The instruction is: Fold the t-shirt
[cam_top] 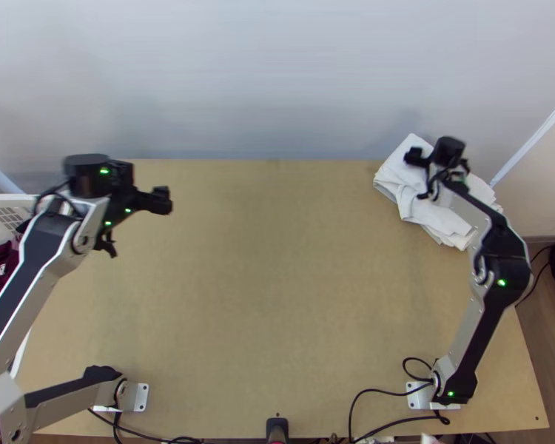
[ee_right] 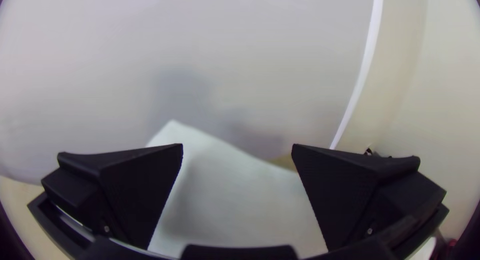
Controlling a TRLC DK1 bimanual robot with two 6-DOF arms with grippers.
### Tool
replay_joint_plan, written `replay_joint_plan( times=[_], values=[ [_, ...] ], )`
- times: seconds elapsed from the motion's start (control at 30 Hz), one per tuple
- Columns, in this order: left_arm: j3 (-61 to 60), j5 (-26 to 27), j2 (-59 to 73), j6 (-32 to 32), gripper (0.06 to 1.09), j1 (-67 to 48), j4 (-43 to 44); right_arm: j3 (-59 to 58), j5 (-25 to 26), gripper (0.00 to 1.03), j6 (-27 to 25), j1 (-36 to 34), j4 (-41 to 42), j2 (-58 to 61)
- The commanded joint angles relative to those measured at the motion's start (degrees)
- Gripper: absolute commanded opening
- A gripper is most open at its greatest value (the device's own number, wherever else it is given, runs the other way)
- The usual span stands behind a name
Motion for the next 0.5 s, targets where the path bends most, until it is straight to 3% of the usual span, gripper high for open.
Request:
replay_joint_plan(
  times=[0.0,0.13,0.37,0.47],
  values=[
    [0.99,-0.79,-4.05,-1.3,1.04,1.55,3.26,-1.43,0.82,0.98,0.12,-0.56,2.94,-15.75],
    [-2.97,-5.36,-9.94,-1.04,1.04,2.08,13.72,-7.67,-0.41,0.98,-0.49,-0.56,5.75,-31.75],
    [-17.38,-7.73,-26.81,-2.36,1.04,4.72,32.18,-24.55,-4.98,0.98,-0.49,-1.09,9.44,-59.96],
    [-25.12,-8.08,-36.39,-1.48,1.04,5.6,39.47,-36.24,-9.82,0.98,-0.85,-0.65,10.58,-74.46]
  ],
)
